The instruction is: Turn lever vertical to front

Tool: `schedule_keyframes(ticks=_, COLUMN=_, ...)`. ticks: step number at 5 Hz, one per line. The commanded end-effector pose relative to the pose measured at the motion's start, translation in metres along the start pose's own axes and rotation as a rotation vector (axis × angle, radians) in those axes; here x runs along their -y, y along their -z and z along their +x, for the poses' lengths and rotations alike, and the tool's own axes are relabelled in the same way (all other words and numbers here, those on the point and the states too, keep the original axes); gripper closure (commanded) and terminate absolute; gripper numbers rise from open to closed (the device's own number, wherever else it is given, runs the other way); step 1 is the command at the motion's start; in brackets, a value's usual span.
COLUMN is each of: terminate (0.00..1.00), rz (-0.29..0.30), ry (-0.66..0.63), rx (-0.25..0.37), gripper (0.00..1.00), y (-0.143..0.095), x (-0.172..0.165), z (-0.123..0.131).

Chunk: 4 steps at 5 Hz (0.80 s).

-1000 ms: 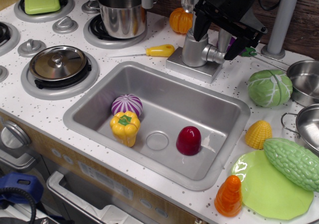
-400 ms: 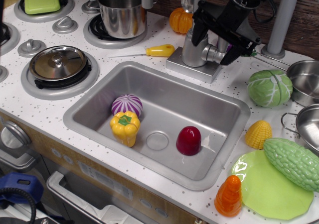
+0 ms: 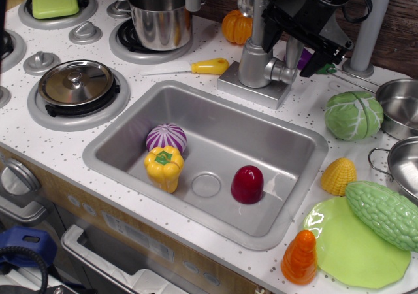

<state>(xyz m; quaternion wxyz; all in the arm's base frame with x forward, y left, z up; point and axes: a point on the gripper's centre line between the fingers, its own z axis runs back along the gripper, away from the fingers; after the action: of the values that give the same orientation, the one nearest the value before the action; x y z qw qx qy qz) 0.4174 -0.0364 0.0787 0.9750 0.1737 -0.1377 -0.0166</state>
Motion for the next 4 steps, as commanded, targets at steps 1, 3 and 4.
schedule_keyframes(ticks=1, terminate=0.00, rz=0.016, ry=-0.033, rx=0.144, gripper=0.00, y=-0.027, x=-0.005, z=0.027)
schedule_keyframes(ticks=3, terminate=0.00, rz=0.003, ry=-0.022, rx=0.181, gripper=0.00, y=-0.018, x=-0.012, z=0.043)
schedule_keyframes(ticks=4, terminate=0.00, rz=0.001, ry=-0.035, rx=0.186, gripper=1.00, y=-0.012, x=-0.013, z=0.047)
